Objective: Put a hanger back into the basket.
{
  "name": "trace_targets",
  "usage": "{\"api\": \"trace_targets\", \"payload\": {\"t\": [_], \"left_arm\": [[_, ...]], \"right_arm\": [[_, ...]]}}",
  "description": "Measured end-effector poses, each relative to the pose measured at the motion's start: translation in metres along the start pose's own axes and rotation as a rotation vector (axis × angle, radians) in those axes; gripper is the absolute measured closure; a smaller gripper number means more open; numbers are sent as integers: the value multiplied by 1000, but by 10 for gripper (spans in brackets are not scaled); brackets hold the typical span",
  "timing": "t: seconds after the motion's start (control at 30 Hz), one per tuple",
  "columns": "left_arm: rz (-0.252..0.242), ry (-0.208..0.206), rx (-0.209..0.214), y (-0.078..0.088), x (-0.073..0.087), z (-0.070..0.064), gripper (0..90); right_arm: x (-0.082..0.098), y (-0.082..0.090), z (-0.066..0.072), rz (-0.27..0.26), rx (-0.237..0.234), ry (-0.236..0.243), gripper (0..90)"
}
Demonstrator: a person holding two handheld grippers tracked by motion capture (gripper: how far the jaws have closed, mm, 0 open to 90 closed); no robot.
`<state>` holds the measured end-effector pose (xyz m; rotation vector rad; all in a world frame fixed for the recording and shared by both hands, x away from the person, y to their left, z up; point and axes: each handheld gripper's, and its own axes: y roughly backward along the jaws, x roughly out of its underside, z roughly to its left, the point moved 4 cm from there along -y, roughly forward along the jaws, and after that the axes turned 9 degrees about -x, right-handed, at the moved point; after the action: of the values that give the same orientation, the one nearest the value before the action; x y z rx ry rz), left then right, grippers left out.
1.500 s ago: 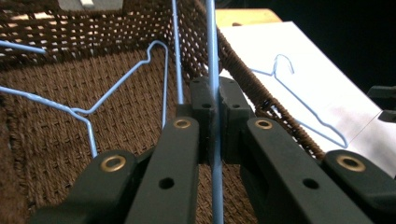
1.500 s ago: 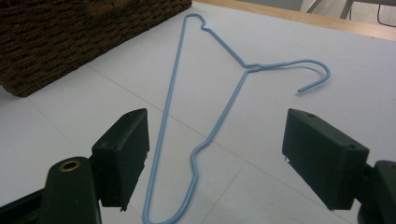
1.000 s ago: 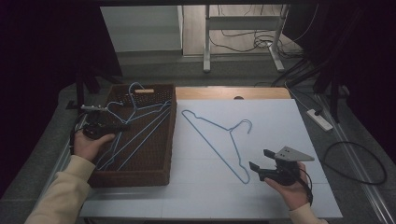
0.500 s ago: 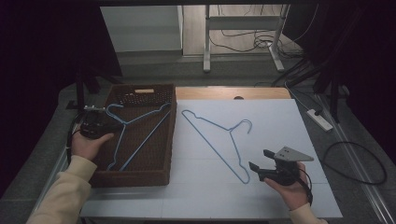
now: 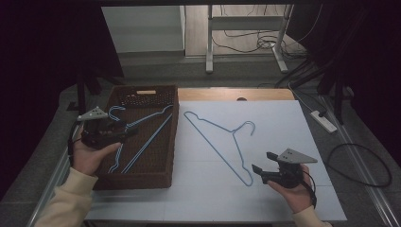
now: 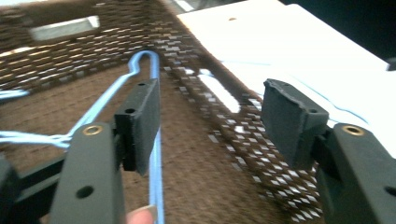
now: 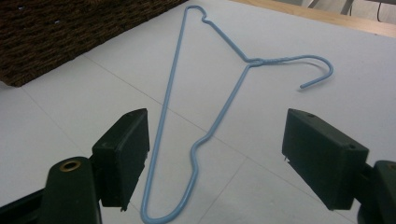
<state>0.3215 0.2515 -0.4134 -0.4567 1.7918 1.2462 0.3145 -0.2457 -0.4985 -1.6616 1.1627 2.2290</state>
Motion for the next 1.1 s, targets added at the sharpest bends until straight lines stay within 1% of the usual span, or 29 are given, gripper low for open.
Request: {"api": "trace_targets", "payload": {"t": [0.07, 0.1, 0.17, 0.27, 0.3, 0.37, 0.43, 0.53, 0.63, 0.7, 0.77, 0.8, 0.87, 1.0, 1.1], "left_arm": [[-6, -16, 12, 2, 2, -10, 350], [-6, -16, 12, 2, 2, -10, 339], [-10, -33, 38, 3, 5, -22, 326], [-21, -42, 86, 2, 12, -40, 311], [-21, -42, 86, 2, 12, -40, 311], [-23, -54, 109, 1, 17, -52, 310], [-25, -74, 112, -2, 21, -62, 308], [-29, -90, 115, -5, 25, -72, 308], [-18, -115, 105, -10, 30, -79, 307], [-18, -122, 105, -12, 32, -82, 303], [-20, -113, 118, -12, 34, -85, 304], [-20, -113, 115, -12, 36, -85, 304], [-19, -123, 95, -11, 39, -86, 305], [-27, -106, 94, -10, 45, -84, 308], [-26, -113, 84, -11, 47, -84, 310]], "right_arm": [[0, 0, 0, 1, -1, 0, 241], [0, 0, 0, 1, -1, 0, 241], [0, 0, 0, -1, -2, -1, 240], [0, 1, 0, -1, -2, -2, 240], [0, 1, 0, -1, -2, -2, 240], [0, 0, 0, 0, -1, -2, 240], [0, 0, 0, 1, -2, 0, 240], [0, 0, 0, 2, -2, 0, 239], [0, 0, 0, 3, -2, 1, 239], [0, 0, 0, 3, -3, 1, 240], [0, 0, 0, 4, -5, 2, 240], [0, 0, 0, 4, -5, 3, 240], [0, 0, 1, 3, -5, 7, 240], [0, -1, 0, 11, -4, 11, 240], [0, -2, 1, 11, -3, 13, 240]]}}
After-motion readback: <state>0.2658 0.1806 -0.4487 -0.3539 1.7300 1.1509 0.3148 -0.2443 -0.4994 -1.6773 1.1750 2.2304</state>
